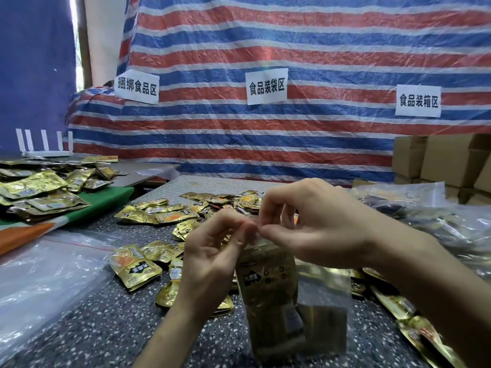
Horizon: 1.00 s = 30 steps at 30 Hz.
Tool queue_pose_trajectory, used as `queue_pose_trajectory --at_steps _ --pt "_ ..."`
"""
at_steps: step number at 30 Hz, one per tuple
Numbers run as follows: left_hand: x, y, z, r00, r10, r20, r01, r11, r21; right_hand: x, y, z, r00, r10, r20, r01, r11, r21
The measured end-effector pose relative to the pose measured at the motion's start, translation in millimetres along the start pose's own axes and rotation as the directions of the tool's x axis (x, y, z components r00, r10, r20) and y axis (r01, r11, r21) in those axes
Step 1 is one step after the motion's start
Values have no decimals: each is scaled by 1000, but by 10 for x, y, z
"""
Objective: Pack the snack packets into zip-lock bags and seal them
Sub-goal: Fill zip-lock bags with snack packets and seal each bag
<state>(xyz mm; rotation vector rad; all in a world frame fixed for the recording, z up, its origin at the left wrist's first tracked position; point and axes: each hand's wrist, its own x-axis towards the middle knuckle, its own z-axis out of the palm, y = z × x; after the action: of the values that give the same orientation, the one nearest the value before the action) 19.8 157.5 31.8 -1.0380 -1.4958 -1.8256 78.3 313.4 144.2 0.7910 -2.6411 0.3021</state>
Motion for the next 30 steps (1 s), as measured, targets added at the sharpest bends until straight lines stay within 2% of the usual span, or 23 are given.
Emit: queue_pose_trajectory --at_steps 3,6,11,18,26,30 --pt "0 7 1 1000 -15 -24 14 999 -47 -10 19 -7 1000 9 -10 -10 999 -38" --pt "3 25 2 1000 -10 -30 9 1000 -22 -20 21 -7 1000 -1 2 1 996 -91" --pt "-4 31 25 994 -106 38 107 994 -32 -47 1 -24 1000 -19 -1 19 997 -71" --pt "-9 11 21 998 -55 -37 57 998 41 -62 56 -51 997 51 50 -45 992 -117" --pt "11 43 17 995 -39 -94 40 999 6 -140 139 -143 995 87 42 -80 984 -158" --pt "14 34 6 997 -17 -77 18 1000 7 -215 218 -200 997 81 20 -77 987 -144"
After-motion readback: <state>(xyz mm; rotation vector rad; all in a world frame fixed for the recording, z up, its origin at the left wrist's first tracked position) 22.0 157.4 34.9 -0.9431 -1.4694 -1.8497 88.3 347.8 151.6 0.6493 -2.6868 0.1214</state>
